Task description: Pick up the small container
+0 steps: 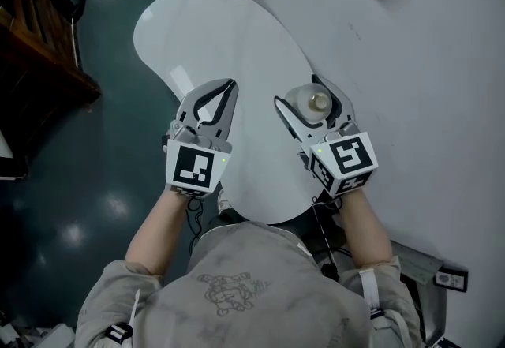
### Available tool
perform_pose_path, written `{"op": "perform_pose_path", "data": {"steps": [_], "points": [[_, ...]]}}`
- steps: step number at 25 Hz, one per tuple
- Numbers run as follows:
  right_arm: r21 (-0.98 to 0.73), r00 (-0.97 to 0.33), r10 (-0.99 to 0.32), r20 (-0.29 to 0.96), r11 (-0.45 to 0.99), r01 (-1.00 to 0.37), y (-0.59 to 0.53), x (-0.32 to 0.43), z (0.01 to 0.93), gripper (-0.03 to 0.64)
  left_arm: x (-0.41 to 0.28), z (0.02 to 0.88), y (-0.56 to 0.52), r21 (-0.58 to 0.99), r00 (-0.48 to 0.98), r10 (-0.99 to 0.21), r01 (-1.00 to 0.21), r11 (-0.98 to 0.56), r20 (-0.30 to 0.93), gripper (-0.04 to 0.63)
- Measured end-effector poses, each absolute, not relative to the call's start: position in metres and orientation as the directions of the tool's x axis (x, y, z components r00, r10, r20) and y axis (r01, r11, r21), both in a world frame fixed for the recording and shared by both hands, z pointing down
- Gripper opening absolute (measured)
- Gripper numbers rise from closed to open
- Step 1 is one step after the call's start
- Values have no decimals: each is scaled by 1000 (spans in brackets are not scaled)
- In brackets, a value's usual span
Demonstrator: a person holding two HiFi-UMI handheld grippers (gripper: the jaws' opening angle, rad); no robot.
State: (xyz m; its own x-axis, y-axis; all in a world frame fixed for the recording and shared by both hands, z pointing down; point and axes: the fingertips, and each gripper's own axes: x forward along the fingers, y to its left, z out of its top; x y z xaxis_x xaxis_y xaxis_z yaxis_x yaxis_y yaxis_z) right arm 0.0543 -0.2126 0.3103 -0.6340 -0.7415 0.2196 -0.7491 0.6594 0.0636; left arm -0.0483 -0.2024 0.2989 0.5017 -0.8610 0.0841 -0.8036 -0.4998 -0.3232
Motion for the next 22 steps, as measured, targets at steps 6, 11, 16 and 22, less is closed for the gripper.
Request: {"op": "perform_pose_path", "data": {"steps": [6,11,16,22], "points": [[58,-634,-747,200,655,-753,-173,73,303,333,-35,294,-169,-326,538,-840,-784,-529,69,18],[49,-623,-749,225,647,-761,-147,87,313,333,-37,294,-152,-379,518,-851,-773,-509,87,18],[18,-614,-747,253,638,-769,-126,95,320,333,-35,302,-142,-301,527,-844,-793,-530,101,18],[105,-598,-753,276,642,-760,-113,93,325,333,-21,315,-126,-182,573,-811,-790,-585,119,18]]}}
